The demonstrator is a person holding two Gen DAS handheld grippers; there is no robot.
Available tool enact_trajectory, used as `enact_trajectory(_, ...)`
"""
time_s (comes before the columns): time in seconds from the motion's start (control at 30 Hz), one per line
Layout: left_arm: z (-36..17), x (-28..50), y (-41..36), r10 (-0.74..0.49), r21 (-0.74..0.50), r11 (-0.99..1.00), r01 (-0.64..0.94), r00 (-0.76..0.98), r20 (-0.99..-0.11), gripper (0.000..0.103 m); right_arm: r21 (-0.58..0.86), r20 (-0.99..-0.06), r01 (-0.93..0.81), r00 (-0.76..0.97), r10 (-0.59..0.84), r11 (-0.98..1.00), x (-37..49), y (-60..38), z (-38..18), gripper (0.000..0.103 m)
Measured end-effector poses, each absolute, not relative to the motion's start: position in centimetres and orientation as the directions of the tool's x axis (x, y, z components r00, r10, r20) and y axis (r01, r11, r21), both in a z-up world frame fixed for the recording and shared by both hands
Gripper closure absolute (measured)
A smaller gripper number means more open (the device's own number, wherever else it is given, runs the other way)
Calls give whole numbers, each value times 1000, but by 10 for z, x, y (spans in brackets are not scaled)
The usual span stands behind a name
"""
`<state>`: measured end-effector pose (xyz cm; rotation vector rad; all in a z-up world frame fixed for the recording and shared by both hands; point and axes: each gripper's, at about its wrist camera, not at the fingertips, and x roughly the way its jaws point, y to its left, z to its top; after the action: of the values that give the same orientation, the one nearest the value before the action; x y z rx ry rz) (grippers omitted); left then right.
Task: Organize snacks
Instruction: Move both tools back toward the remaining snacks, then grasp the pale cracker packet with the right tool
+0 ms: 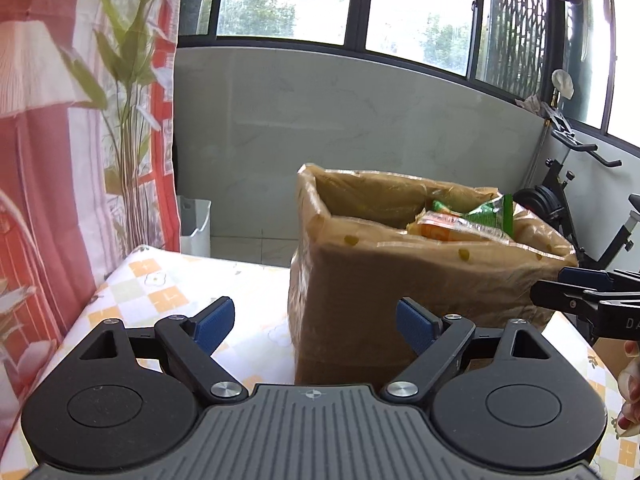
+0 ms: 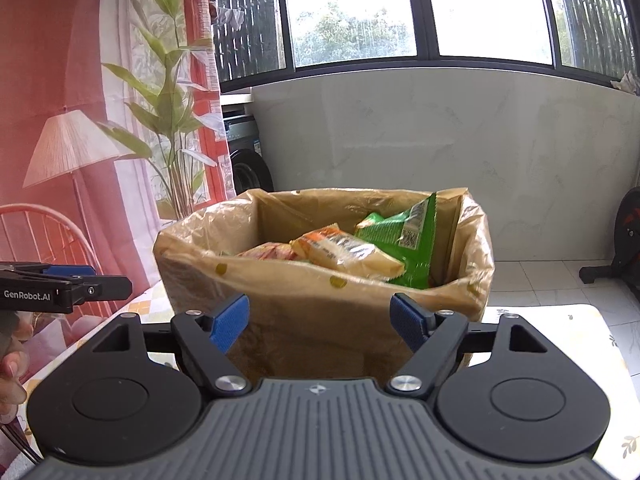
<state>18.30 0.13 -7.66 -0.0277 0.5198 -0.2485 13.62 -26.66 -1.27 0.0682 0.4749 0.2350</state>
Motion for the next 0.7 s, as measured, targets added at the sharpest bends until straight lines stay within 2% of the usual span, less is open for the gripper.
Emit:
enact_trajectory(0.4, -121, 161, 19, -196, -104, 981, 167, 794, -575, 14, 132, -484, -253, 828, 285, 958, 115, -244, -41, 19)
enact_trajectory(0.7, -145, 135, 13, -224, -87, 972, 218, 754, -618, 14, 132, -535, -207, 808, 245, 970, 86, -242, -73, 19)
